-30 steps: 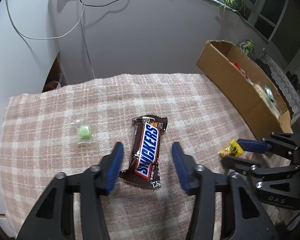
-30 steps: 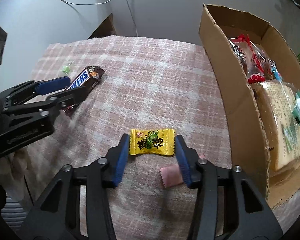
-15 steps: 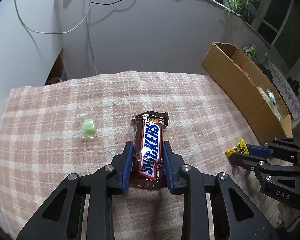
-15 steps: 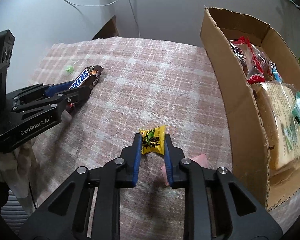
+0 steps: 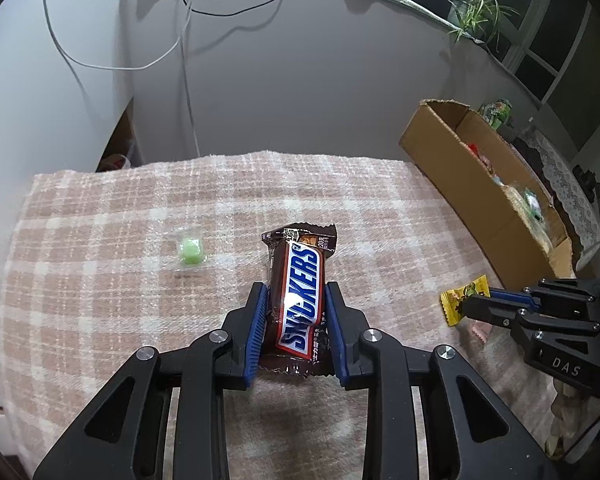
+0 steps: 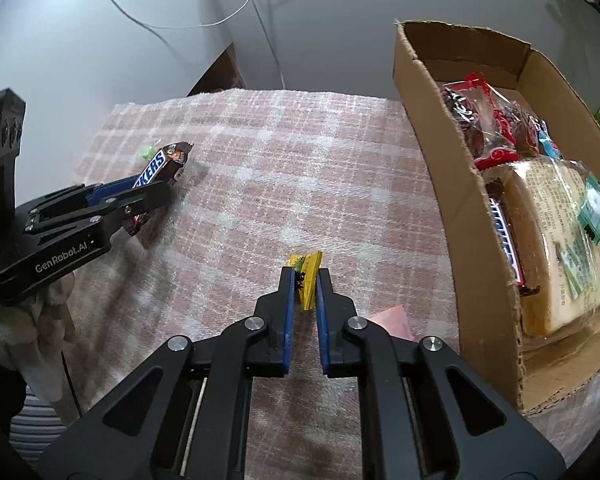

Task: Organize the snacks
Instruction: 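Grasp the Snickers bar with the left gripper while the right gripper grasps the yellow candy, then carry the Snickers bar into the box with the left gripper while the right gripper carries the yellow candy there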

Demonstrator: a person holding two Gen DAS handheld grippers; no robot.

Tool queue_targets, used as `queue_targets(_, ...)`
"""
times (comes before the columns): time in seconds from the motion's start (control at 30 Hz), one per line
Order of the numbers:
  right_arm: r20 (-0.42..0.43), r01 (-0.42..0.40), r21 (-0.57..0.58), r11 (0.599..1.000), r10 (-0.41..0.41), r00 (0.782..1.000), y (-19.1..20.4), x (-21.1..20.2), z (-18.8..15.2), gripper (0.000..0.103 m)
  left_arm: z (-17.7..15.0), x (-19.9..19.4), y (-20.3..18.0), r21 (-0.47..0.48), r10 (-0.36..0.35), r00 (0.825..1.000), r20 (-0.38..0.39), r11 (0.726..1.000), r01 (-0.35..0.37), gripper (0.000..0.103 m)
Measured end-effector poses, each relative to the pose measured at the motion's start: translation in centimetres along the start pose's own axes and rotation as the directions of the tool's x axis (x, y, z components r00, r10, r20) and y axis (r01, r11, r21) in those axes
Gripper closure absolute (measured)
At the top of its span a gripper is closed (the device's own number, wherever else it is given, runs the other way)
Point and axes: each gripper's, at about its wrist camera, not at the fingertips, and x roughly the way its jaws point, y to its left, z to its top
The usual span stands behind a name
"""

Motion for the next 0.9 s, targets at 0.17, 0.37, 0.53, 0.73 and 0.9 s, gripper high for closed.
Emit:
queue_targets(0.17, 0.034, -0.010, 0.017, 1.000, 0.009, 0.999, -0.9, -2.3, 0.6, 0.093, 0.5, -1.1, -0.7, 0.002, -0.014, 1.000, 0.013, 1.000, 0.014, 0.076)
queue_targets(0.37, 0.068, -0.019, 0.029, 0.999, 0.017, 0.998, -2.0, -5.3, 1.4, 0.093, 1.8, -2.4, -2.6, 0.021, -0.028, 0.999, 0.035, 0.999, 0.027, 0.076)
queue_targets(0.53, 0.092, -0.015, 0.045, 0.999, 0.010, 0.996, -3.6, -7.5, 2.0, 0.093, 3.1, -2.7, -5.0, 0.045, -0.049, 0.998, 0.047, 0.998, 0.047, 0.076)
queue_targets(0.73, 0.105, -0.002, 0.093, 0.996, -0.008, 0.994, -6.7, -9.4, 2.3, 0.093, 4.7, -2.4, -8.3, 0.082, -0.078, 0.996, 0.053, 0.994, 0.074, 0.076)
queue_targets(0.9, 0.113, 0.022, 0.122, 0.992, -0.036, 0.993, -9.3, -10.4, 2.5, 0.093, 6.0, -1.5, -10.7, 0.101, -0.109, 0.993, 0.051, 0.989, 0.104, 0.076)
